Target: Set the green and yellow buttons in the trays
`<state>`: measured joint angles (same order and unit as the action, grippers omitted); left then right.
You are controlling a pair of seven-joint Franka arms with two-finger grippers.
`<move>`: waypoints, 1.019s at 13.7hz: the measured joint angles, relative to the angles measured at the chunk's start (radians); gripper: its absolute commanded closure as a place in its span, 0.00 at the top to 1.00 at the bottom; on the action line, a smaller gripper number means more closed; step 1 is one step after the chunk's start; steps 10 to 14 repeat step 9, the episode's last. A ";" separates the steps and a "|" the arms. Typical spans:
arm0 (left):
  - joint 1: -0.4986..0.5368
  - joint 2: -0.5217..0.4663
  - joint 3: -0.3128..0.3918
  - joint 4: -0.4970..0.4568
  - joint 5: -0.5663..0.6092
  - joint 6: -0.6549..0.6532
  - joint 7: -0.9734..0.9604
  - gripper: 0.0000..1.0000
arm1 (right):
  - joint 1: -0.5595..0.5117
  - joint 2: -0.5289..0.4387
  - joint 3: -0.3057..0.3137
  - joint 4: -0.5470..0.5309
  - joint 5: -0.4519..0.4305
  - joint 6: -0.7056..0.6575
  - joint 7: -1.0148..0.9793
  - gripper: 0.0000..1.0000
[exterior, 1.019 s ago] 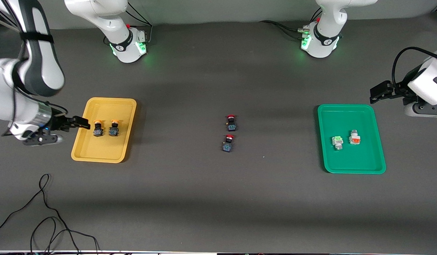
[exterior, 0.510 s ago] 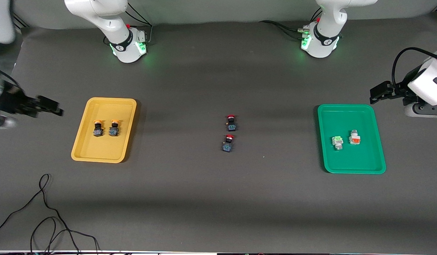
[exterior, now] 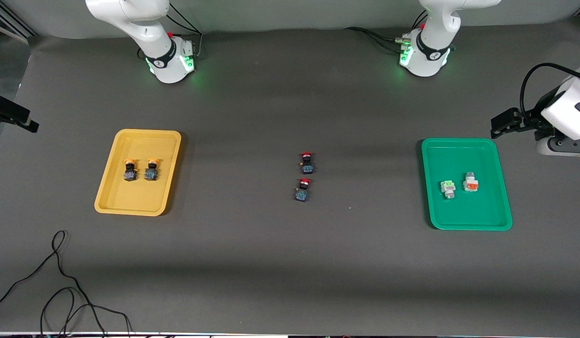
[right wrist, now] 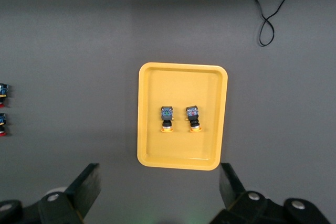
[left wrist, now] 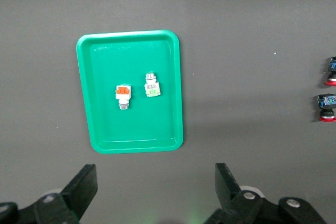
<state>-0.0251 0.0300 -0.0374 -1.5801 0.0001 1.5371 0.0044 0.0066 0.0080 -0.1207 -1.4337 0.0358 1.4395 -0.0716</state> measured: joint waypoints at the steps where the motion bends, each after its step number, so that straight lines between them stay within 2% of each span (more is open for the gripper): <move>1: 0.000 0.000 0.000 0.000 0.000 0.000 0.000 1.00 | 0.001 0.000 0.005 0.007 -0.001 -0.009 0.000 1.00; 5: 0.000 0.000 0.000 0.000 0.000 0.001 0.000 1.00 | 0.006 0.015 0.032 0.009 -0.005 -0.010 0.002 1.00; 14: 0.000 0.000 0.000 -0.001 0.000 0.002 0.000 1.00 | 0.006 0.026 0.033 0.010 -0.005 -0.010 0.047 1.00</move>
